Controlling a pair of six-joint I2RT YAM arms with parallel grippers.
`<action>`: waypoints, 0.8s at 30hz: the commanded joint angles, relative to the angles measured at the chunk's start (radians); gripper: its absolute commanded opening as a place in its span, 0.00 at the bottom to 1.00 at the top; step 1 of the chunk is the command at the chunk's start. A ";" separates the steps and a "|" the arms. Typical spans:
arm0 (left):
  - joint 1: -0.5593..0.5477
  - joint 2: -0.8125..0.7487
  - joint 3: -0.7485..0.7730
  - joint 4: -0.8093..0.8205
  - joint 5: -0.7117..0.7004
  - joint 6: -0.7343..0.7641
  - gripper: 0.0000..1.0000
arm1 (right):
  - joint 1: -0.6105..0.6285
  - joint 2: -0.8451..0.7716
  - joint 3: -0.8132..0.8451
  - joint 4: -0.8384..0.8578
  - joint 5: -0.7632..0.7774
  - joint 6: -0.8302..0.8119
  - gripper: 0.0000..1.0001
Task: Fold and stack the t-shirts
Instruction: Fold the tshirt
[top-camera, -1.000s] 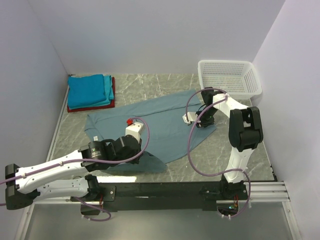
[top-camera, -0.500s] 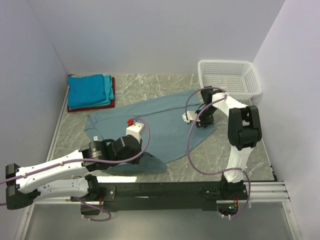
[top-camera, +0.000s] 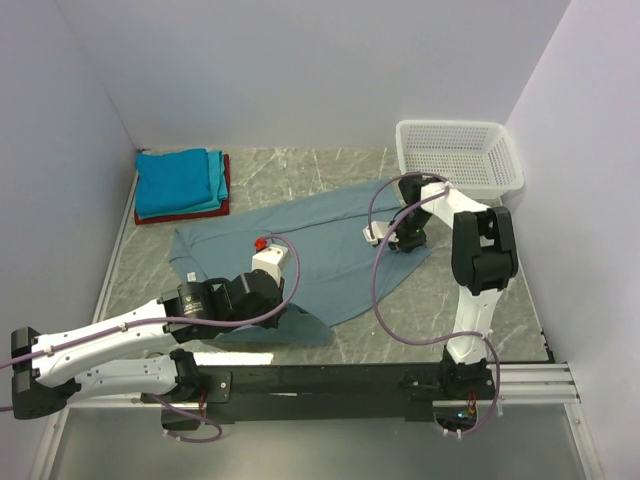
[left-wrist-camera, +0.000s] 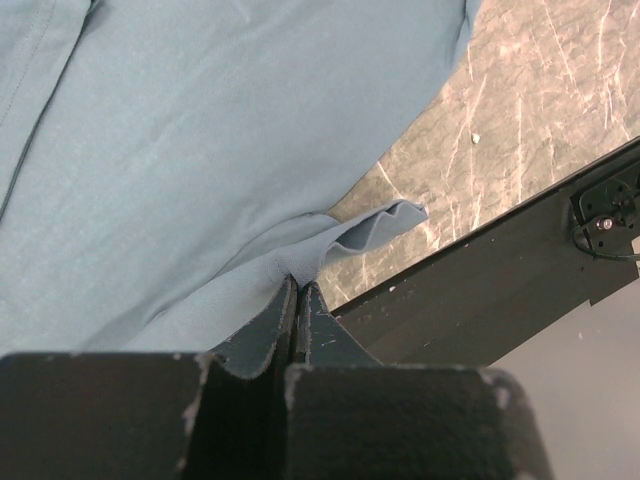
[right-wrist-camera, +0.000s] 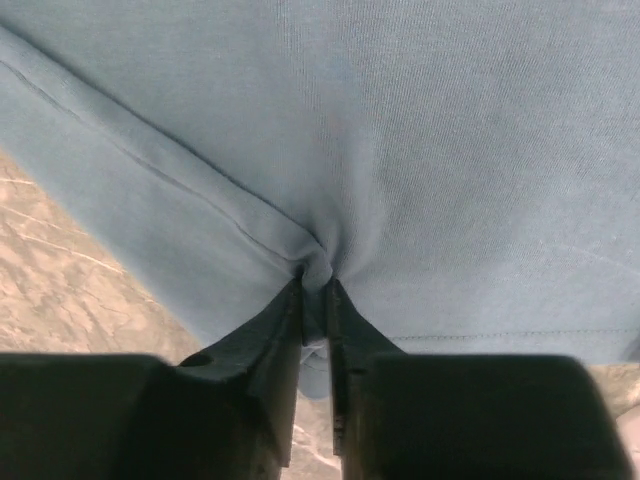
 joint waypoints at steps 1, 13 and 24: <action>0.006 -0.016 0.026 0.014 0.001 0.004 0.01 | 0.006 -0.030 -0.011 0.006 -0.009 -0.008 0.20; 0.006 -0.001 0.001 0.040 0.006 0.007 0.01 | -0.023 -0.177 -0.133 0.067 -0.089 -0.002 0.20; 0.006 -0.013 0.001 0.031 0.015 -0.002 0.00 | -0.021 -0.163 -0.167 0.107 -0.106 0.020 0.31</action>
